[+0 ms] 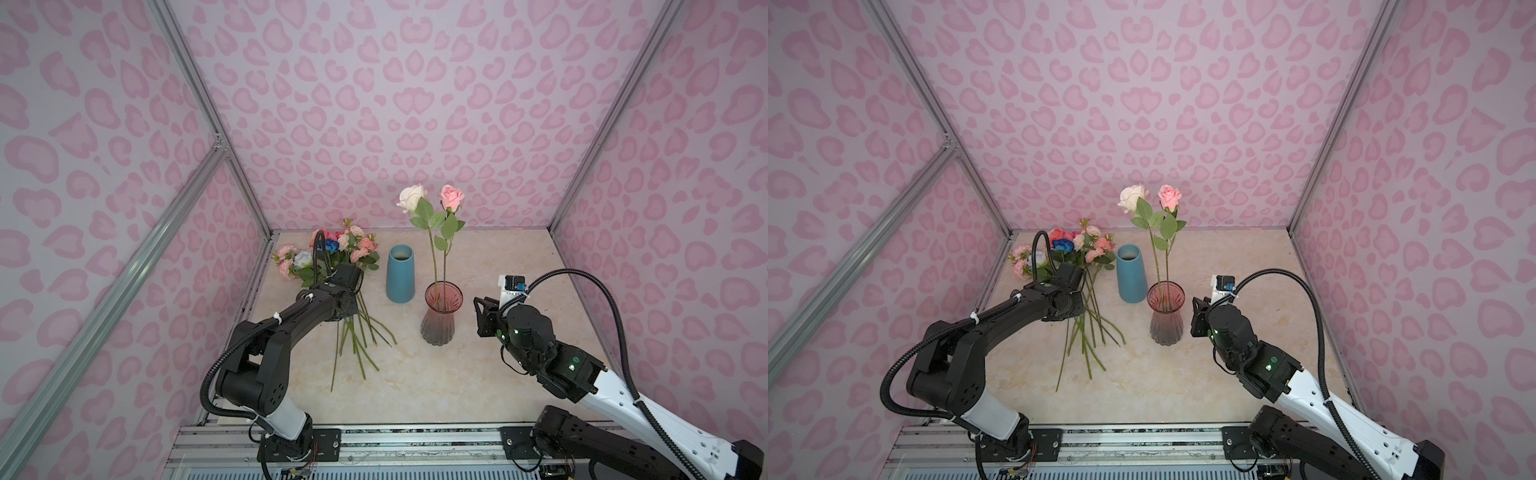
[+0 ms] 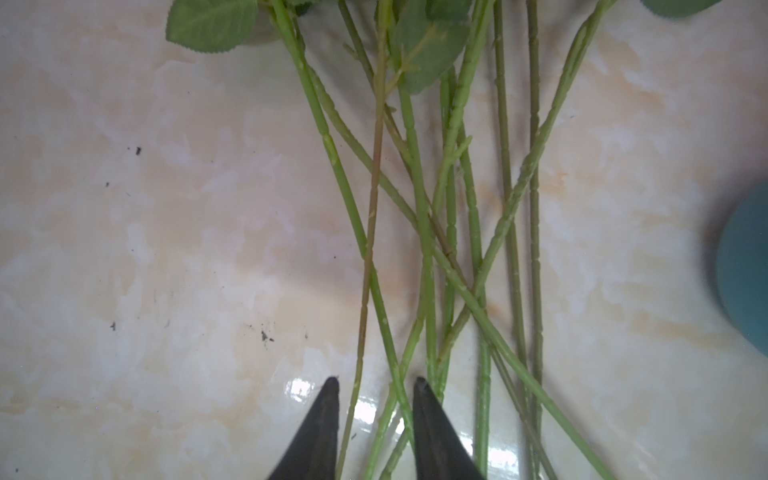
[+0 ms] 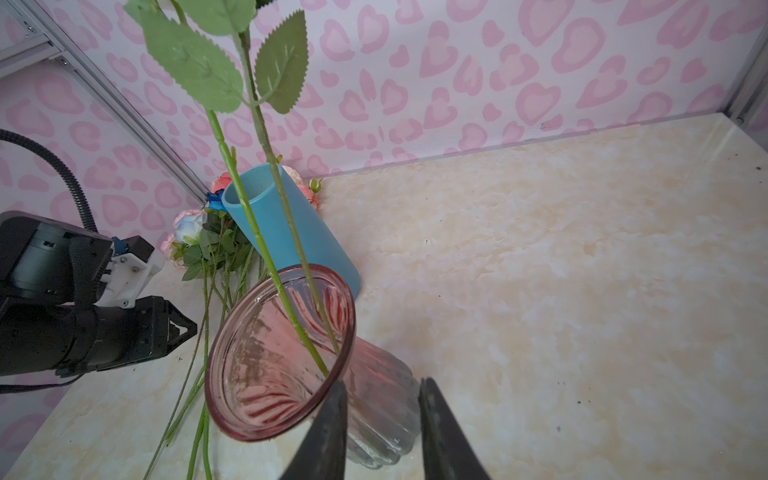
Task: Arrange the flowers into the vase
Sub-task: 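Reach the left gripper down to the rose stems and grasp one, then lift the blue rose upright with the left gripper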
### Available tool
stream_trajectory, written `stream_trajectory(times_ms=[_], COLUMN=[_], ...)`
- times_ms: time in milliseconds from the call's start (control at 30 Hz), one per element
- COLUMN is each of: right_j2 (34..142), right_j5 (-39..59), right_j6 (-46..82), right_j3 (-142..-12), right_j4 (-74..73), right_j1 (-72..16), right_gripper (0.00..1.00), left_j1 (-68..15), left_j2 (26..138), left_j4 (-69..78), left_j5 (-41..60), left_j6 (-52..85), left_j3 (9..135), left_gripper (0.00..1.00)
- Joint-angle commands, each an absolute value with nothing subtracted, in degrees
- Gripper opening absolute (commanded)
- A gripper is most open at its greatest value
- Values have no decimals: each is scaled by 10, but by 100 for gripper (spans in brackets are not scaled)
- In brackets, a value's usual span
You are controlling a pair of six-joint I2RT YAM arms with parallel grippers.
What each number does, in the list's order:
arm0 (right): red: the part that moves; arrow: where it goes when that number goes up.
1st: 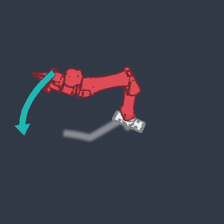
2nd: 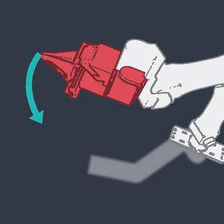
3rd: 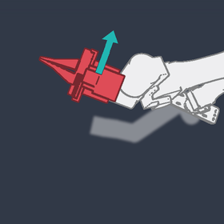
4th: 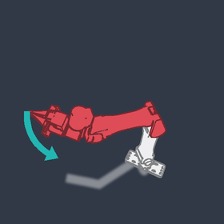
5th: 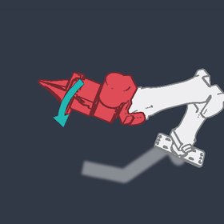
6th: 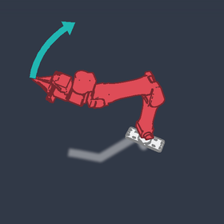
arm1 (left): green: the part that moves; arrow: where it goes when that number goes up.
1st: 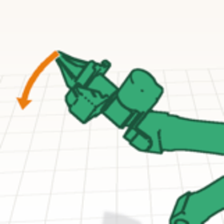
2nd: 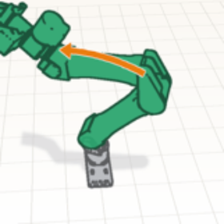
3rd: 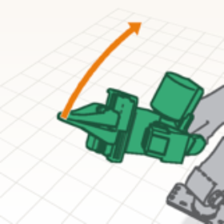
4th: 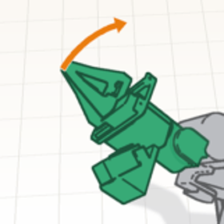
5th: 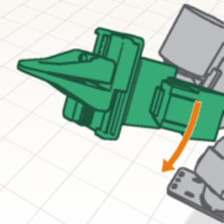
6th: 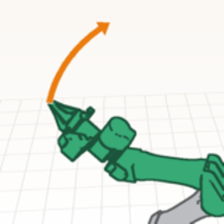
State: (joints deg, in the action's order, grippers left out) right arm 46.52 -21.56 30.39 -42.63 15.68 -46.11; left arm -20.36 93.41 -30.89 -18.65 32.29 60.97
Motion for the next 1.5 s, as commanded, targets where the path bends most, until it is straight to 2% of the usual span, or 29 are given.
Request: stream_trajectory(times_ms=[0,167,767,867,1000,1233,1467], right_j2=[470,471,454,453,449,458,452], right_j5=[-217,-215,-211,-211,-213,-204,-177], right_j6=[301,300,302,302,304,304,272], right_j3=[-424,-428,-418,-419,-419,-427,-451], right_j4=[137,145,153,156,156,150,145], right_j1=[-462,-462,-445,-445,-445,-445,-445], right_gripper=[31,31,31,31,31,31,33], left_j1=[-200,-180,-152,-153,-152,-158,-176], left_j2=[961,1020,1109,1109,1085,994,834], left_j4=[-312,-311,-286,-285,-299,-334,-330], left_j5=[-227,-243,-198,-198,-192,-171,-145], left_j6=[312,289,246,247,251,258,253], left_j3=[641,699,752,754,760,782,774], left_gripper=[31,22,17,11,3,3,3])
